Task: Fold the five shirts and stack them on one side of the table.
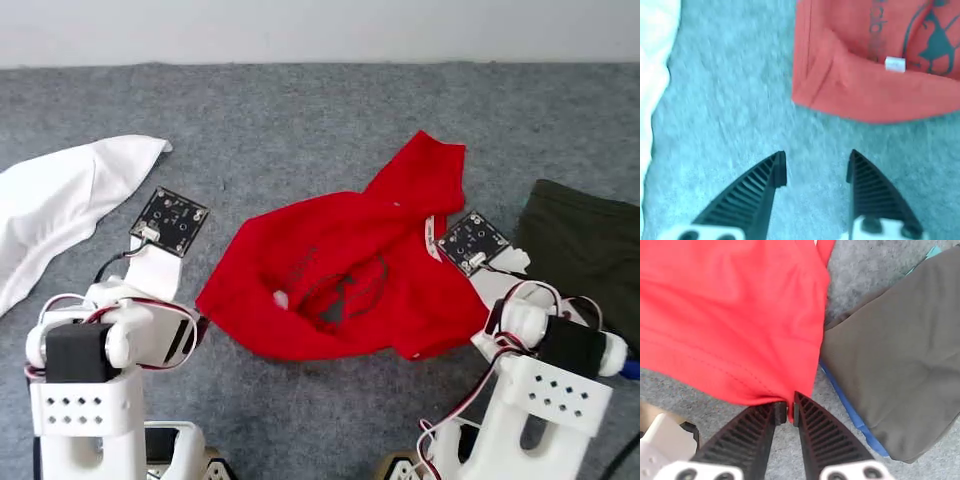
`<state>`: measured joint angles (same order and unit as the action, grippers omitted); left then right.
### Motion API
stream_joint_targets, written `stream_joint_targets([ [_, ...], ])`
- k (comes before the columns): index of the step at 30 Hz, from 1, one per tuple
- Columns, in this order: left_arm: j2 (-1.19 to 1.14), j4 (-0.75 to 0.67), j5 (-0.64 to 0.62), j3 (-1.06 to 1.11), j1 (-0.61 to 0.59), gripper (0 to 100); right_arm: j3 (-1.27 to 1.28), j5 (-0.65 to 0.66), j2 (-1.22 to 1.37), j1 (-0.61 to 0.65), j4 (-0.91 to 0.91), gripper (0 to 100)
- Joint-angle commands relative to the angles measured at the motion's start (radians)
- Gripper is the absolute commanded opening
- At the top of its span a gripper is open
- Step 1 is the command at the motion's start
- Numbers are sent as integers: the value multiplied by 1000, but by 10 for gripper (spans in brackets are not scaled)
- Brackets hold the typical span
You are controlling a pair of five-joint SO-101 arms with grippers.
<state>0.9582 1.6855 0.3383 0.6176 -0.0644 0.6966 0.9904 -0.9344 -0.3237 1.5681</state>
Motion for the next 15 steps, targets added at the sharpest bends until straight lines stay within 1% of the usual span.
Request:
stream_joint_targets([
  [1,-49,-107,-12,-2,34,164,-5,3,-13,-13,-18,10],
  [4,-178,-215,-91,-12,40,152,-3,3,-13,-12,-18,10],
  [7,-336,-284,-120,-33,46,152,-3,8,-10,-12,-15,10],
  [9,-456,-295,-123,-73,75,153,-2,8,-4,-12,-12,10],
  [11,-566,-288,-127,-128,112,179,-2,9,-4,-12,-13,10],
  [13,-675,-275,-175,-202,147,218,-2,9,-4,-12,-16,10],
  [15,-778,-275,-215,-282,176,232,-2,9,-4,-12,-16,10],
])
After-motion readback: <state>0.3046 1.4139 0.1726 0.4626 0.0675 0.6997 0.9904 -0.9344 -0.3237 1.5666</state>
